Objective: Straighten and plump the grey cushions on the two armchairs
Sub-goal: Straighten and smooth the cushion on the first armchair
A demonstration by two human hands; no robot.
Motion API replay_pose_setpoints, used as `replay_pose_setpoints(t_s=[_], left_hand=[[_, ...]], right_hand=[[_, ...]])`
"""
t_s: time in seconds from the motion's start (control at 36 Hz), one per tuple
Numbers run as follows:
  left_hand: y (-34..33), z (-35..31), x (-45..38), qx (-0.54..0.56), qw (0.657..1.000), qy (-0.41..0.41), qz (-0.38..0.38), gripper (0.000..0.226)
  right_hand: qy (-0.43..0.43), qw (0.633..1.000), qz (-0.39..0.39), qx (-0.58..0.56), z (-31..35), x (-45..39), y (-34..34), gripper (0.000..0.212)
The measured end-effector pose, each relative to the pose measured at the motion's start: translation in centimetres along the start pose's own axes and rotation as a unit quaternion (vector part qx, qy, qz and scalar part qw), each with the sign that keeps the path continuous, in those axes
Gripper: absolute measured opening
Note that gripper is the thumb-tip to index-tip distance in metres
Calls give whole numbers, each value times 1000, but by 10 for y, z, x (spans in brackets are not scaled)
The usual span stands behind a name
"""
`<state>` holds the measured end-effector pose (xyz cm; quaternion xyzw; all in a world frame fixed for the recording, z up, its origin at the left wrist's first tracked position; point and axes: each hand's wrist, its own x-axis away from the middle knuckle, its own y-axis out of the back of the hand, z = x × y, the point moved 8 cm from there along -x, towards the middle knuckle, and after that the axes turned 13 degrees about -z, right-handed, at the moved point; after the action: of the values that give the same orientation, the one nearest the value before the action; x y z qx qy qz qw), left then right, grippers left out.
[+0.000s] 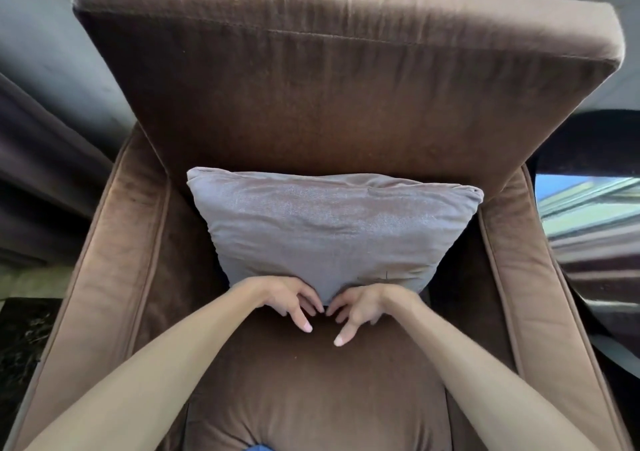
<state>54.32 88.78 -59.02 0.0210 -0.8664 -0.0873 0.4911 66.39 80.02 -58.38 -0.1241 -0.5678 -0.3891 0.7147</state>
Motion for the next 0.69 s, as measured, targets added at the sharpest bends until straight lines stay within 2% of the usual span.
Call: replay_pose_setpoints(t_s=[0.11,0.22,0.33,0.42,0.5,0.58,0.64,0.69], left_hand=[[0,-5,-13,-64,997,-5,-34,80],[18,1,-9,-64,997,20,-23,98],[27,14,1,-84,995,37,-40,101],[27,25,15,-87,994,38,-62,100],[32,30,40,-70,994,36,-80,92],[57,26,77,-51,992,22,-115,76],[88,12,107,-29,985,-16,-170,58],[128,-7,141,-17,964,-63,-257,39]], right_hand=[[31,995,-66,65,22,-18,13,87],[17,994,-52,90,5,-15,33,101],[-20,991,-59,117,-22,-3,45,100],[-37,992,-70,96,-40,13,45,99],[-31,996,-78,23,-46,36,41,98],[-5,994,-109,-23,-42,71,53,88],[33,985,-164,-45,-34,97,77,74],[81,964,-241,-80,-24,127,110,54]])
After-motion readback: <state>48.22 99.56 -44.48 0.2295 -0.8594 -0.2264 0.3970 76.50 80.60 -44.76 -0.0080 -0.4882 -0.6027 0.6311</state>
